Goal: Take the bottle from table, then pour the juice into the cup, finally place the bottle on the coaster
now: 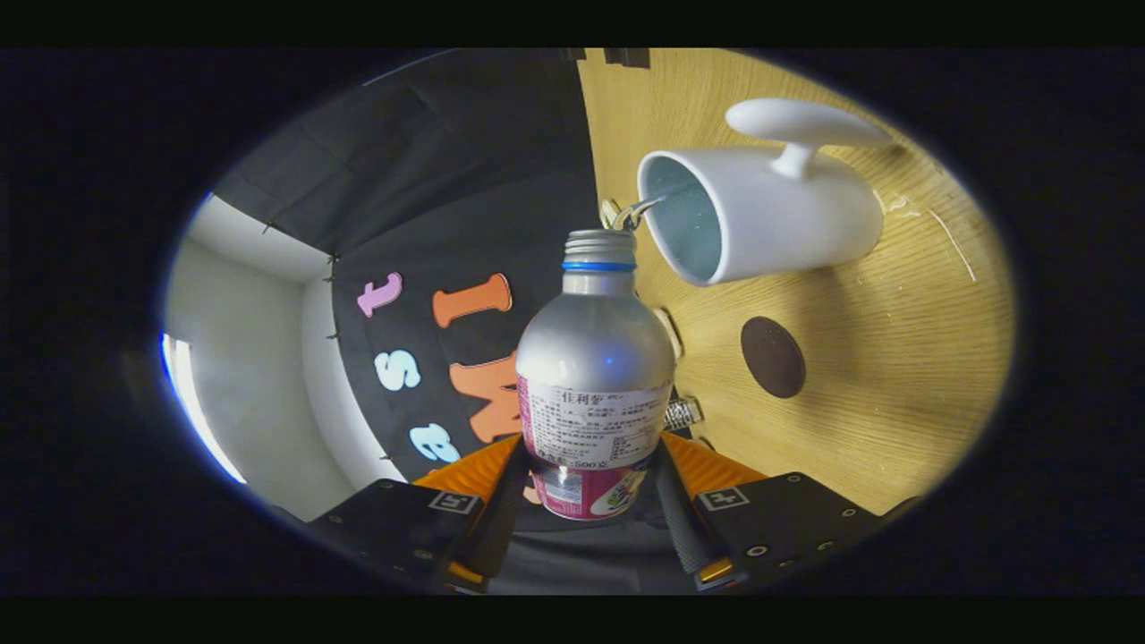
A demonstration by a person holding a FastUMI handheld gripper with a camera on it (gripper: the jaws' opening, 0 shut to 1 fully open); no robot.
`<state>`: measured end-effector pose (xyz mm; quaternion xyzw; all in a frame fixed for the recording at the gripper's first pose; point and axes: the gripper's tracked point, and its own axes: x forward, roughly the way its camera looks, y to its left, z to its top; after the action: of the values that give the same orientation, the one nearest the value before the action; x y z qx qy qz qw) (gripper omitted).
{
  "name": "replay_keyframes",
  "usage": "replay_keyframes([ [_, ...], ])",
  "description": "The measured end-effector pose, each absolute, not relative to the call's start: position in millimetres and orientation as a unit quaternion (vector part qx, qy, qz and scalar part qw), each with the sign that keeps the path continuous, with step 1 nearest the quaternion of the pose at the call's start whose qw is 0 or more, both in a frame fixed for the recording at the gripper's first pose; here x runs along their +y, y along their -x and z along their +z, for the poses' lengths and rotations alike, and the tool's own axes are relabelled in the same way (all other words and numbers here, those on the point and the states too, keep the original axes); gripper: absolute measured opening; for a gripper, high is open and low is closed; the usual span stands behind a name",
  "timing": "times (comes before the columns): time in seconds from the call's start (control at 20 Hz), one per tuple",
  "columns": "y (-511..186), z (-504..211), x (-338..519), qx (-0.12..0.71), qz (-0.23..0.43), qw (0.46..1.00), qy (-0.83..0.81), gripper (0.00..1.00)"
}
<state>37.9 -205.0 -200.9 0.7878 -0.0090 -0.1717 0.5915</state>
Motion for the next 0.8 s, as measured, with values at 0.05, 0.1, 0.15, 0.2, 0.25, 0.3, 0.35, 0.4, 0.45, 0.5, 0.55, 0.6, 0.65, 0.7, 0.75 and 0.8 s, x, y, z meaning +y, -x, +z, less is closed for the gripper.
replay_keyframes([
  [0.05,-38.3,-201.8,-206.4,-0.011,-0.174,0.59,-0.789,0.74],
  [0.1,-37.9,-201.2,-207.2,-0.011,-0.174,0.587,-0.79,0.73],
  [0.15,-37.8,-200.6,-207.9,-0.013,-0.173,0.585,-0.792,0.73],
  [0.2,-37.1,-199.5,-208.4,-0.014,-0.172,0.583,-0.794,0.73],
  [0.25,-36.9,-199.0,-208.3,-0.016,-0.171,0.581,-0.796,0.73],
  [0.3,-36.5,-198.7,-208.4,-0.017,-0.169,0.58,-0.797,0.74],
  [0.35,-37.6,-199.1,-208.0,-0.018,-0.167,0.579,-0.798,0.74],
  [0.4,-39.2,-198.7,-208.6,-0.019,-0.167,0.578,-0.799,0.74],
  [0.45,-40.0,-198.5,-207.8,-0.019,-0.167,0.576,-0.8,0.73],
  [0.5,-38.5,-197.1,-208.0,-0.02,-0.166,0.574,-0.801,0.74],
  [0.55,-38.4,-196.4,-208.5,-0.021,-0.166,0.571,-0.804,0.74],
  [0.6,-37.2,-195.6,-209.1,-0.022,-0.165,0.568,-0.806,0.74],
  [0.65,-37.4,-195.6,-208.9,-0.023,-0.165,0.566,-0.807,0.74],
  [0.7,-36.8,-195.4,-209.6,-0.023,-0.164,0.564,-0.809,0.74],
  [0.75,-37.2,-195.4,-209.7,-0.023,-0.163,0.562,-0.811,0.74],
  [0.8,-39.2,-194.3,-209.6,-0.024,-0.162,0.559,-0.813,0.74],
])
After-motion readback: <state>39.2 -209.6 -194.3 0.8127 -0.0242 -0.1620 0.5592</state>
